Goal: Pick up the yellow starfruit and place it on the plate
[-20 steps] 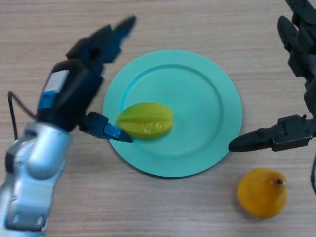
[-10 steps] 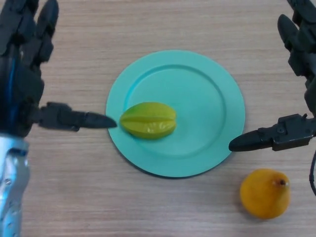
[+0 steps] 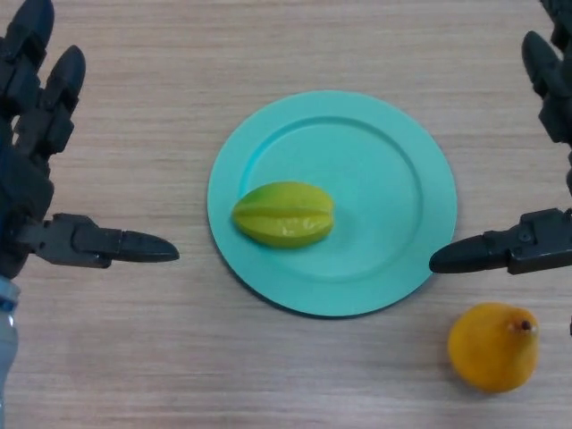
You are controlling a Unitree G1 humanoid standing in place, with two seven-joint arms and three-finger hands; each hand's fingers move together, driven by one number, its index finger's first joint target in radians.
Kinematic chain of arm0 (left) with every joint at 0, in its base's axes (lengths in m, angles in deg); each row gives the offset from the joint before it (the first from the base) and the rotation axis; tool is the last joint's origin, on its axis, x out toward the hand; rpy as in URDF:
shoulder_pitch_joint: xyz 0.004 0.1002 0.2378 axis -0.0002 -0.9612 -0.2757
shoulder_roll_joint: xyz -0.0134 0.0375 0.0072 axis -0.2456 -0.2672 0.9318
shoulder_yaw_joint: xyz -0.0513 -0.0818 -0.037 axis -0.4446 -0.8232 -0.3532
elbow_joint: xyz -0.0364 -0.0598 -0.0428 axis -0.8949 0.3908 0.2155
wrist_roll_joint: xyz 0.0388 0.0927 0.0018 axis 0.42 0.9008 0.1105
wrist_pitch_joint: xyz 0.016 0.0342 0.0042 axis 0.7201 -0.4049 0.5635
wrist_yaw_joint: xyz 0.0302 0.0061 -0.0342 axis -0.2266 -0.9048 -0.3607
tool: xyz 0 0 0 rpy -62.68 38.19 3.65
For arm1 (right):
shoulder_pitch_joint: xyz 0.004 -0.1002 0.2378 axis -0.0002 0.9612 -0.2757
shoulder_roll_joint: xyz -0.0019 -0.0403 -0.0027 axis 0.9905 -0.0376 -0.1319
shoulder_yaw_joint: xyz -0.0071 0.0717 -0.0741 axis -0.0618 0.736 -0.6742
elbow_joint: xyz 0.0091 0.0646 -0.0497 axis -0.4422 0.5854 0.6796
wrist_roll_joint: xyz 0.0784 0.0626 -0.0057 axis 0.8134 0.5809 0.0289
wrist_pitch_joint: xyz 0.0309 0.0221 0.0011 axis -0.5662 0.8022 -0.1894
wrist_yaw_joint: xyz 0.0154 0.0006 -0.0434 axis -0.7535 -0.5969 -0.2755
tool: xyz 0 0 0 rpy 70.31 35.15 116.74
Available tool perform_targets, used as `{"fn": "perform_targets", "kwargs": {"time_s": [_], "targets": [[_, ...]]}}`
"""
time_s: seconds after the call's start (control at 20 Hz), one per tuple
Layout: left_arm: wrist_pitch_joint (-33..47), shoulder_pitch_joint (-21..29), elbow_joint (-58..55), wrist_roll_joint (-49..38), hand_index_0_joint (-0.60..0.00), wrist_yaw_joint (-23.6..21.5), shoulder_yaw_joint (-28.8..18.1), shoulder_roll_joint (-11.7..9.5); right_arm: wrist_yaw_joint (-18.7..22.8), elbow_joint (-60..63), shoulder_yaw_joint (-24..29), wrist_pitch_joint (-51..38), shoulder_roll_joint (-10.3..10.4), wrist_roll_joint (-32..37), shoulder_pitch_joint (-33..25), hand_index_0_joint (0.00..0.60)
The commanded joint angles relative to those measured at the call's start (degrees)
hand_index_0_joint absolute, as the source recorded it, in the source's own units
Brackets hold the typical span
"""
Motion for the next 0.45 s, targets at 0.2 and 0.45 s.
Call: {"fn": "perform_targets", "kwargs": {"time_s": [0.2, 0.45], "targets": [[3.05, 2.26, -4.87, -2.46, 0.000, -1.13, -3.67, -2.24, 1.23, -1.98, 1.80, -8.79, -1.03, 2.75, -1.93, 0.000], [3.97, 2.16, -4.80, -1.91, 0.000, -0.86, -3.79, -2.19, 1.09, -2.85, 1.35, -8.43, -0.80, 1.84, -1.52, 0.000]]}}
